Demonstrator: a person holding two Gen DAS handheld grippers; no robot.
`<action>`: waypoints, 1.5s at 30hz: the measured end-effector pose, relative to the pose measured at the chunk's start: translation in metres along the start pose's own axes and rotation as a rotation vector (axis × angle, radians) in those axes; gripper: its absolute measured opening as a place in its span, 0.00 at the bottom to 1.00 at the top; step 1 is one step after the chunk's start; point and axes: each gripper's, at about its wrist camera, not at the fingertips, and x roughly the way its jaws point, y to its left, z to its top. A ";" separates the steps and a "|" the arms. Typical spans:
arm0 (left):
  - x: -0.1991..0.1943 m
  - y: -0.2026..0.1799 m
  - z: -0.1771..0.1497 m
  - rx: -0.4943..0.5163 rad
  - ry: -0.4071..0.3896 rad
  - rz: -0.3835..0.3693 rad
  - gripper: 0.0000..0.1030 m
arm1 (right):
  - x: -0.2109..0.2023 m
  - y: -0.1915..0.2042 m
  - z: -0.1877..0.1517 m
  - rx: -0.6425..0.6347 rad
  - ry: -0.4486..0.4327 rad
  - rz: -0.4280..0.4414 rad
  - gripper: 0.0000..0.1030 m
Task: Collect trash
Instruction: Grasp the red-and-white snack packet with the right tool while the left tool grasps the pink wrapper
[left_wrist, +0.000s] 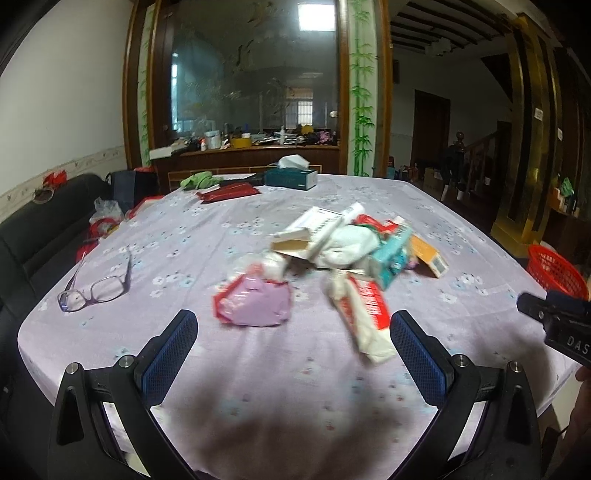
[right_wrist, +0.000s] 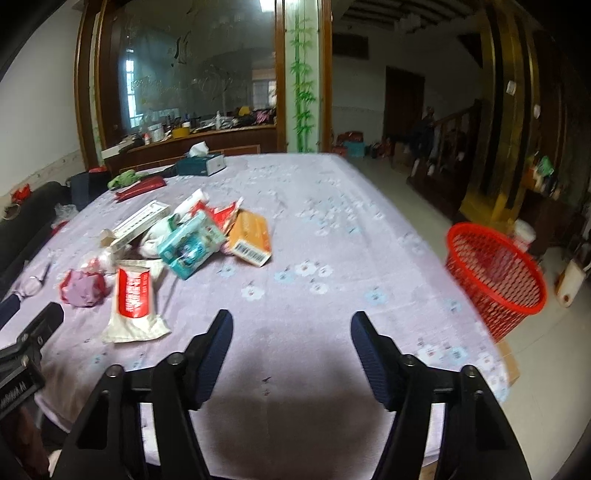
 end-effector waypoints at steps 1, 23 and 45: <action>0.002 0.008 0.002 -0.011 0.012 0.001 1.00 | 0.002 0.000 0.000 0.006 0.014 0.027 0.64; 0.053 0.093 0.016 -0.210 0.243 -0.133 0.63 | 0.073 0.118 0.033 -0.147 0.268 0.423 0.57; 0.118 0.065 0.017 -0.146 0.363 -0.183 0.69 | 0.071 0.097 0.033 -0.076 0.247 0.411 0.35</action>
